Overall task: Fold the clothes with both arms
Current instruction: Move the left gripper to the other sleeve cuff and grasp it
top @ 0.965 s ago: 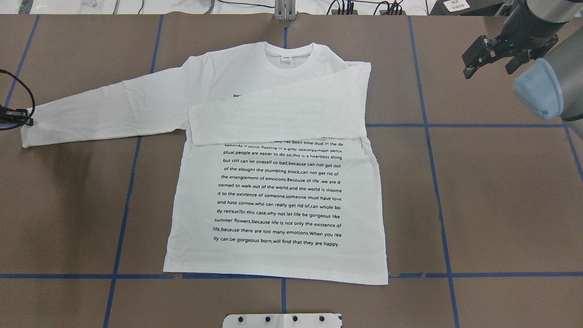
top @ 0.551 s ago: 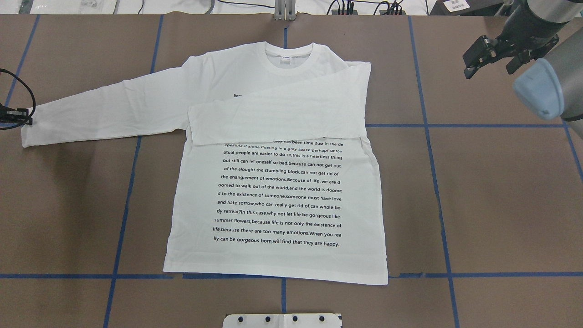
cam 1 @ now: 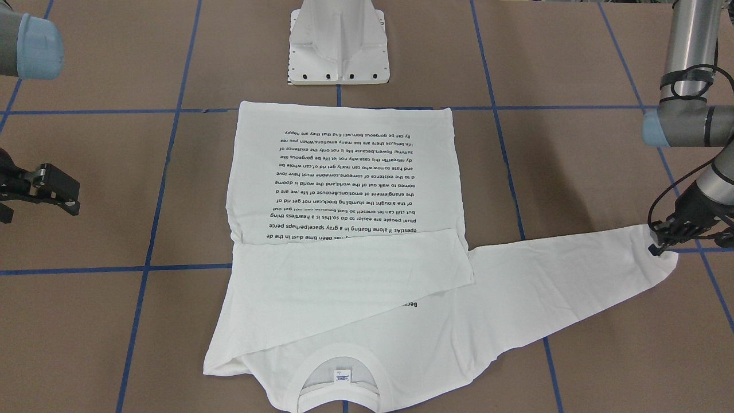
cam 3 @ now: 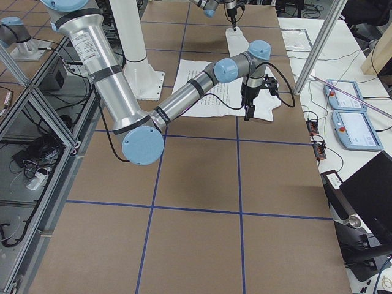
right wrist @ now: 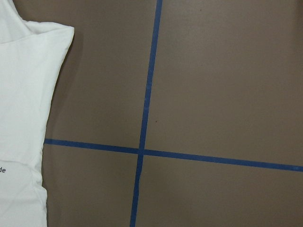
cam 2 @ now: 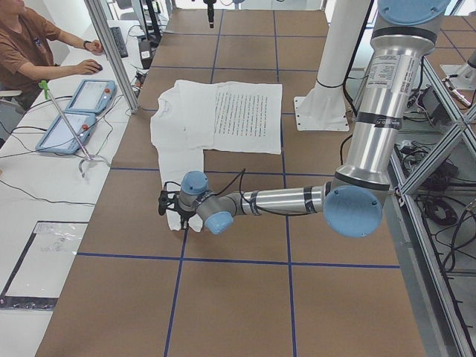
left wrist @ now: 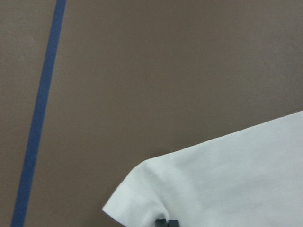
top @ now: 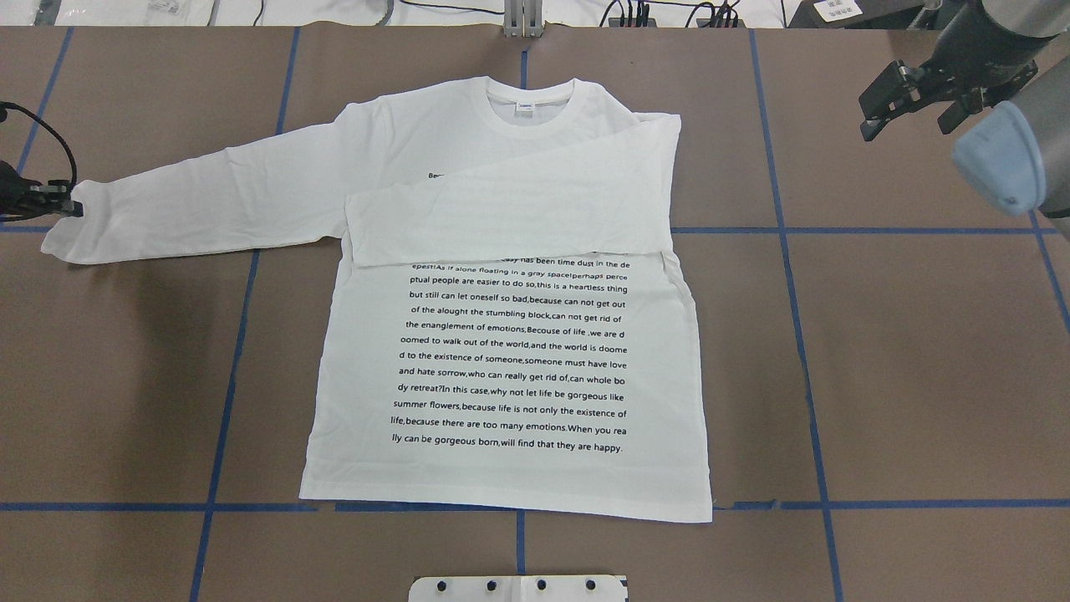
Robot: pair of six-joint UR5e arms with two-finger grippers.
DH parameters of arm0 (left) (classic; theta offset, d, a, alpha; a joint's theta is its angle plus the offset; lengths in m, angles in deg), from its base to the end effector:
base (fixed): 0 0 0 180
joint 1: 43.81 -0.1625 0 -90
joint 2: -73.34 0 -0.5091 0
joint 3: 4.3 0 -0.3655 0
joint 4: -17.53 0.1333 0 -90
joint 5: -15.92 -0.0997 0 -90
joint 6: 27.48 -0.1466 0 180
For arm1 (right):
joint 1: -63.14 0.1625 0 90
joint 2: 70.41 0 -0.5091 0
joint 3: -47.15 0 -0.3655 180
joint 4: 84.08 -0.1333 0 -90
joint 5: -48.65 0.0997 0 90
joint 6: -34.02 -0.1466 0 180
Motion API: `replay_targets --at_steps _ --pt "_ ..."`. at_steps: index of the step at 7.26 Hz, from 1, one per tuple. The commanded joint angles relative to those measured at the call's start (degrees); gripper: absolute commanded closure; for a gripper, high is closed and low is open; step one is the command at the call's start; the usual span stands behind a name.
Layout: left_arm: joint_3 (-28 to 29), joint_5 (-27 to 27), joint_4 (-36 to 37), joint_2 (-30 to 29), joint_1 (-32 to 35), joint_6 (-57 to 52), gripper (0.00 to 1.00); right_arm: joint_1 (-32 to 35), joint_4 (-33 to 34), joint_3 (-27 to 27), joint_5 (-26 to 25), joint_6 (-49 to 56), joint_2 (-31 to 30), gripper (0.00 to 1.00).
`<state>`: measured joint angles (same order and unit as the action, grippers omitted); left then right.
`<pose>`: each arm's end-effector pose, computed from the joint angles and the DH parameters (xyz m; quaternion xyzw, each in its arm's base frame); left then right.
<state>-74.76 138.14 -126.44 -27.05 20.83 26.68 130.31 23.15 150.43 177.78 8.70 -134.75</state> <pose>0.2118 -0.5756 0.7391 0.1175 0.4315 -0.1184 0.8866 -0.2105 -0.6052 0.4604 0.0279 -0.3727 -0.0429 0.9266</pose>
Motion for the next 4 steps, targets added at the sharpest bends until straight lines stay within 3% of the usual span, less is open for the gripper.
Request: replay_targets --at_steps 1,3,4 --pt "-3.79 0.64 0.53 -2.5 -2.66 11.17 1.0 0.42 0.17 -0.1 0.15 0.0 -0.17 0.0" --pt "-5.72 0.64 1.84 -8.91 -5.47 23.64 1.0 1.73 -0.09 -0.18 0.41 1.92 -1.66 0.0" --pt "-8.96 0.64 8.47 -13.55 -7.58 28.32 1.0 2.52 -0.17 -0.36 0.42 3.33 -2.8 0.0"
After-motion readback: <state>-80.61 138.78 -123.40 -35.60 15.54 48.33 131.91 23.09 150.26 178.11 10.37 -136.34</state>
